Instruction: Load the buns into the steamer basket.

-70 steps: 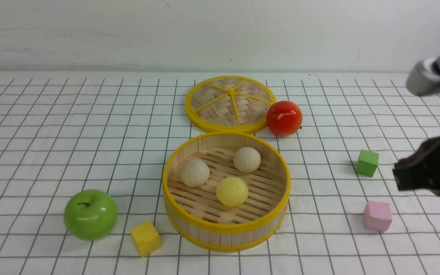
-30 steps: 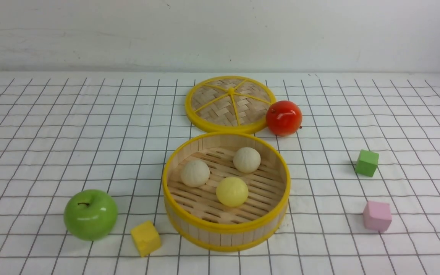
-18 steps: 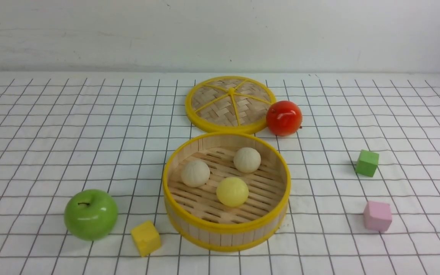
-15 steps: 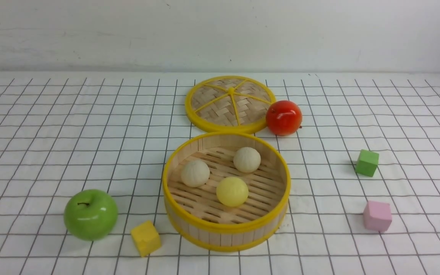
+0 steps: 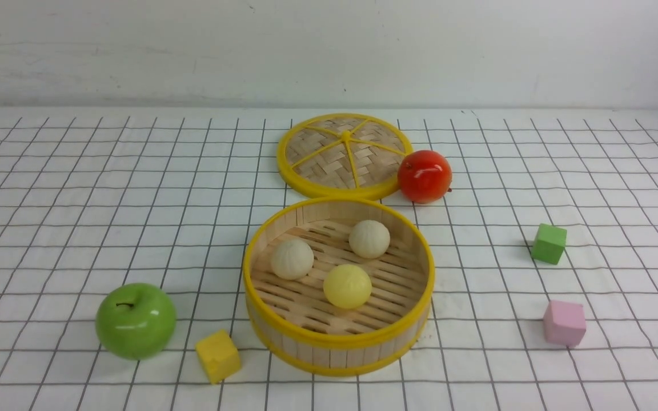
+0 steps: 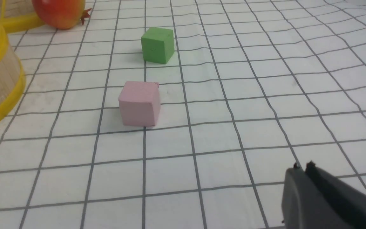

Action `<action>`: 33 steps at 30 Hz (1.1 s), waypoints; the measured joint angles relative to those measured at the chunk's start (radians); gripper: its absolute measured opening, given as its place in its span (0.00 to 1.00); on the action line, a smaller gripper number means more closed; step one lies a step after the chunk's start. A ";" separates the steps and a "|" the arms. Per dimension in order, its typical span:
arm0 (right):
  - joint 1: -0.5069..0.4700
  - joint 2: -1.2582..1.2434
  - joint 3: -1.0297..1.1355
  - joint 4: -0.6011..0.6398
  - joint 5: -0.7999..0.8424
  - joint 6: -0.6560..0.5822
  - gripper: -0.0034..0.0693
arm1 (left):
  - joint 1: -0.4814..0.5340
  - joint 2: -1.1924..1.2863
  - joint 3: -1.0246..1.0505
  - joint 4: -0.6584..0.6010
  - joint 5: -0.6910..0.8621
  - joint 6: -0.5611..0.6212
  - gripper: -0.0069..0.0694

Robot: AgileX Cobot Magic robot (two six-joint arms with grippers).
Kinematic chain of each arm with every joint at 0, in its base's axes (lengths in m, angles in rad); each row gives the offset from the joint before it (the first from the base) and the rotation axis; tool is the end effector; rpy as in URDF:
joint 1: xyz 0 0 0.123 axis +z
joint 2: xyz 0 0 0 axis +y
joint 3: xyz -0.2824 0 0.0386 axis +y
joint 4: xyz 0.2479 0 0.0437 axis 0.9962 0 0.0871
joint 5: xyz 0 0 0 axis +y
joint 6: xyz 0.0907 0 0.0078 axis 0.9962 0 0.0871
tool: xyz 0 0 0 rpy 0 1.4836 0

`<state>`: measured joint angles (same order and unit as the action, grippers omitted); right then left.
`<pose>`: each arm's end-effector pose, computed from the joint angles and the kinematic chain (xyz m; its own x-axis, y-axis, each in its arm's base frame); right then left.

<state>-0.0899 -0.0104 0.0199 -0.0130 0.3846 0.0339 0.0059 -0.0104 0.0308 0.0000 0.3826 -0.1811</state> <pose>0.0520 -0.0051 0.1724 -0.2987 0.0489 -0.9531 0.1010 0.9947 0.0194 0.0524 0.0003 0.1689 -0.3044 -0.1819 -0.9350 -0.0617 0.9833 -0.1712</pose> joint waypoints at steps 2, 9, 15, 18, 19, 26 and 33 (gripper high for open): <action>0.000 0.000 0.000 0.000 0.000 0.000 0.07 | 0.000 0.000 0.000 0.000 0.000 0.000 0.40; 0.000 0.000 0.000 0.000 0.000 0.000 0.08 | 0.000 0.000 0.000 0.000 0.000 0.000 0.40; 0.000 0.000 0.000 0.000 0.000 0.000 0.09 | 0.000 0.000 0.000 0.000 0.000 0.000 0.40; 0.000 0.000 0.000 0.000 0.000 0.000 0.10 | 0.000 0.000 0.000 0.000 0.000 0.000 0.40; 0.000 0.000 0.000 0.000 0.000 0.000 0.10 | 0.000 0.000 0.000 0.000 0.000 0.000 0.40; 0.000 0.000 0.000 0.000 0.000 0.000 0.11 | -0.017 0.000 0.000 0.000 0.000 0.000 0.40; 0.000 0.000 0.000 0.000 0.000 0.000 0.12 | -0.078 0.000 0.000 0.000 0.000 0.000 0.40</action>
<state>-0.0899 -0.0104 0.0199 -0.0130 0.3846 0.0339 -0.0718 -0.0104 0.0308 0.0000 0.3826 -0.1811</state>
